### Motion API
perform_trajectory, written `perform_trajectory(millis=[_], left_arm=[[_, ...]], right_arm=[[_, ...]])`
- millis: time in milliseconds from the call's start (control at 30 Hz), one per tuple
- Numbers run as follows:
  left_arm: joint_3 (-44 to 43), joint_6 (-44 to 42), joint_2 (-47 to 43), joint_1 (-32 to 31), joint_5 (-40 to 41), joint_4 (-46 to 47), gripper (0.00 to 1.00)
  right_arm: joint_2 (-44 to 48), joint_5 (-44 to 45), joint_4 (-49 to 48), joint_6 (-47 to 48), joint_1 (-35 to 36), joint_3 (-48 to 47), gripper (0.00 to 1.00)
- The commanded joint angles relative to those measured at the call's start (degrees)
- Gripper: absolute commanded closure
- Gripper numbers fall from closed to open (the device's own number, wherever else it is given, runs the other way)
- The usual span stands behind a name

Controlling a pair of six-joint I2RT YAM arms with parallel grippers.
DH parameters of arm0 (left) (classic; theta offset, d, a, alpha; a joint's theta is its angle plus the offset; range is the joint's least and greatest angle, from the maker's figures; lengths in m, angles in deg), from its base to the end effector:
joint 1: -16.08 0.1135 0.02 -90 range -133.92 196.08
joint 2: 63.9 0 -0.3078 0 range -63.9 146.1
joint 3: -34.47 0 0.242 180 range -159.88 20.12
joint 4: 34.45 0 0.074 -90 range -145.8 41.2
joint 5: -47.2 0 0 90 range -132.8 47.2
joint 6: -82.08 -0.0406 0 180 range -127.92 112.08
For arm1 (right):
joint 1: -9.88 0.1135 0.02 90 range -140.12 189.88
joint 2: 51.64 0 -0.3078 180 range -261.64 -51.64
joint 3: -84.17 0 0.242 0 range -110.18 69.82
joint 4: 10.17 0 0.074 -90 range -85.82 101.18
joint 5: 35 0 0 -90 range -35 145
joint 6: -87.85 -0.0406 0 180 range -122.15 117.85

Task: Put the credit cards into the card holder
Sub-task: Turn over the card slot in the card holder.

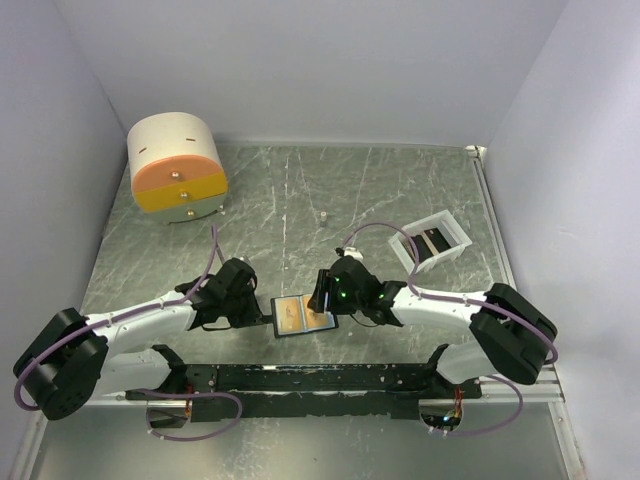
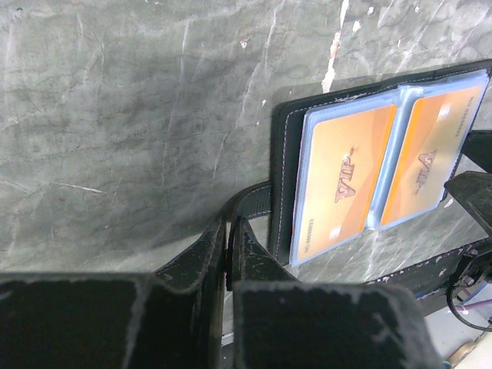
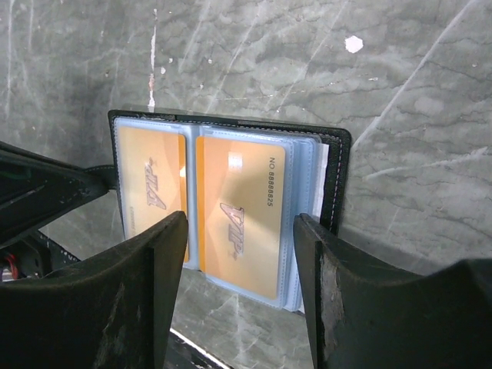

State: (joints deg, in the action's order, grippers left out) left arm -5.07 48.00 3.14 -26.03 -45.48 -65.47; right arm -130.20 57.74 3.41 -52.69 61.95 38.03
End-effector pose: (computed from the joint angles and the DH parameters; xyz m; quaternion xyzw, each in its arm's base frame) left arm 0.1281 -0.1184 0.1875 -0.1094 0.9560 -0.2195 0.1609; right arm 0.1508 0.1903 0.2030 -0.0034 0.9270 0.2784 0.2514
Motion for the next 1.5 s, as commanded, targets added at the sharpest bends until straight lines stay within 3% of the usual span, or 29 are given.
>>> perform_trajectory(millis=[0, 833, 1200, 1467], left_arm=[[0.09, -0.77, 0.37, -0.04, 1.01, -2.02, 0.91], [1.0, -0.44, 0.1, -0.1, 0.68, -1.47, 0.92], [-0.37, -0.7, -0.77, -0.1, 1.93, -3.54, 0.91], [-4.42, -1.88, -2.6, -0.06, 4.63, -8.16, 0.82]], right_arm=[[-0.92, -1.32, -3.22, -0.55, -0.27, 1.27, 0.43], [0.57, -12.05, -18.21, -2.68, -0.28, 4.4, 0.45], [0.99, -7.18, -10.9, -2.16, -0.25, 2.73, 0.47], [4.35, 0.1, 1.99, 0.35, -0.22, -0.72, 0.48]])
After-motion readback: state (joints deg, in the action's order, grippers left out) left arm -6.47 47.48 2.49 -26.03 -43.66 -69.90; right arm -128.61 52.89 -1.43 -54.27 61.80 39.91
